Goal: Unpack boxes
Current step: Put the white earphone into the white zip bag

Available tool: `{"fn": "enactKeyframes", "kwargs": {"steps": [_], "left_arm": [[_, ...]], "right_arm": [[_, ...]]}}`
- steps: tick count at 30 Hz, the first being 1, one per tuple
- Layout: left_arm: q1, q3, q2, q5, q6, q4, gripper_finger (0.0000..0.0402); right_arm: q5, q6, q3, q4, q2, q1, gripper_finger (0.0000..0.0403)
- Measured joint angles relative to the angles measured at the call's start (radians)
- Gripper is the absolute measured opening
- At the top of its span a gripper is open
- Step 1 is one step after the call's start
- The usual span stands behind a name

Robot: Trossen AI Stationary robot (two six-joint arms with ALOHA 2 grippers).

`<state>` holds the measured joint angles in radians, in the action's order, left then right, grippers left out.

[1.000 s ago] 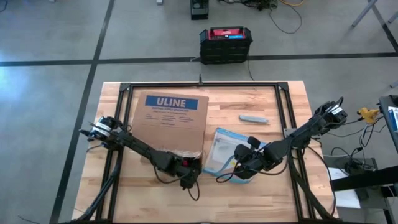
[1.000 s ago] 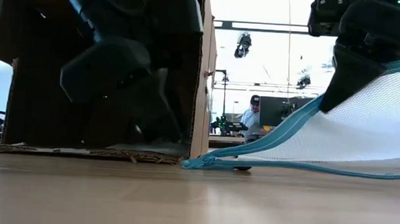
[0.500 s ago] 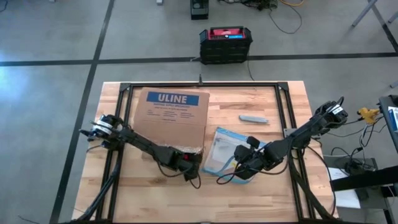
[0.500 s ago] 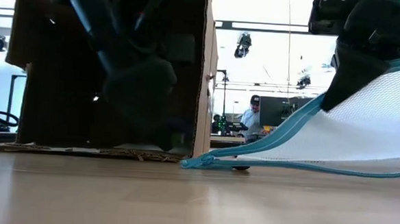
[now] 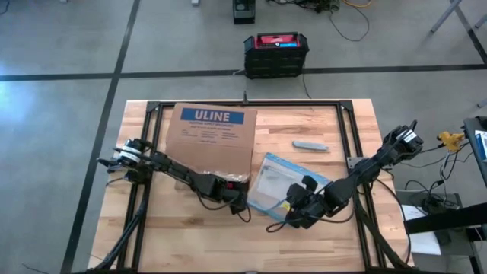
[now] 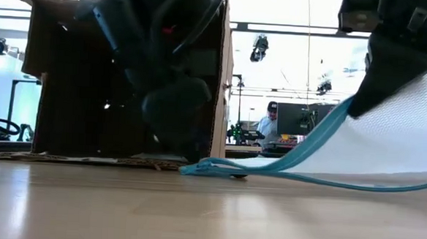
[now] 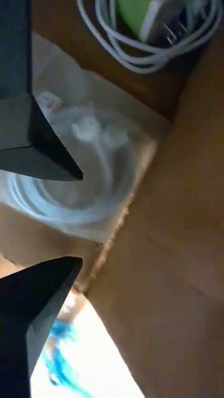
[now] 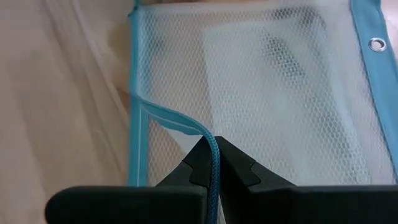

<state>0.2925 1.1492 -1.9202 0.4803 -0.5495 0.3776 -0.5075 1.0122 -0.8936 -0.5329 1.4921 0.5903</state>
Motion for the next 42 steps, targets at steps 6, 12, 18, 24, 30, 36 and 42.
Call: {"fn": "enactKeyframes", "kwargs": {"steps": [6,12,18,24,30,36,42], "left_arm": [[0.004,-0.004,0.0,0.133,-0.172,0.036,0.0186],[0.004,-0.007,-0.008,0.241,-0.216,0.015,0.0183],[0.005,-0.008,-0.065,0.184,-0.286,-0.051,0.0199],[0.005,-0.003,-0.106,0.161,-0.326,-0.091,0.022],[0.005,-0.003,-0.107,0.15,-0.359,-0.089,0.0209],[0.005,-0.003,-0.105,0.138,-0.361,-0.07,0.0081],[0.014,-0.009,-0.039,0.085,-0.362,0.04,0.0009]], "right_arm": [[-0.066,0.036,0.0,0.0,0.002,-0.002,0.0],[-0.069,0.036,0.0,0.0,0.002,-0.003,0.0],[-0.061,0.017,0.0,0.0,0.002,-0.001,0.0],[-0.036,-0.001,0.0,-0.001,0.002,-0.001,0.0],[-0.035,-0.01,0.0,-0.001,0.002,-0.002,0.0],[-0.038,-0.021,0.0,0.0,0.002,-0.002,0.0],[-0.035,-0.042,-0.001,-0.002,-0.014,-0.002,0.0]]}}
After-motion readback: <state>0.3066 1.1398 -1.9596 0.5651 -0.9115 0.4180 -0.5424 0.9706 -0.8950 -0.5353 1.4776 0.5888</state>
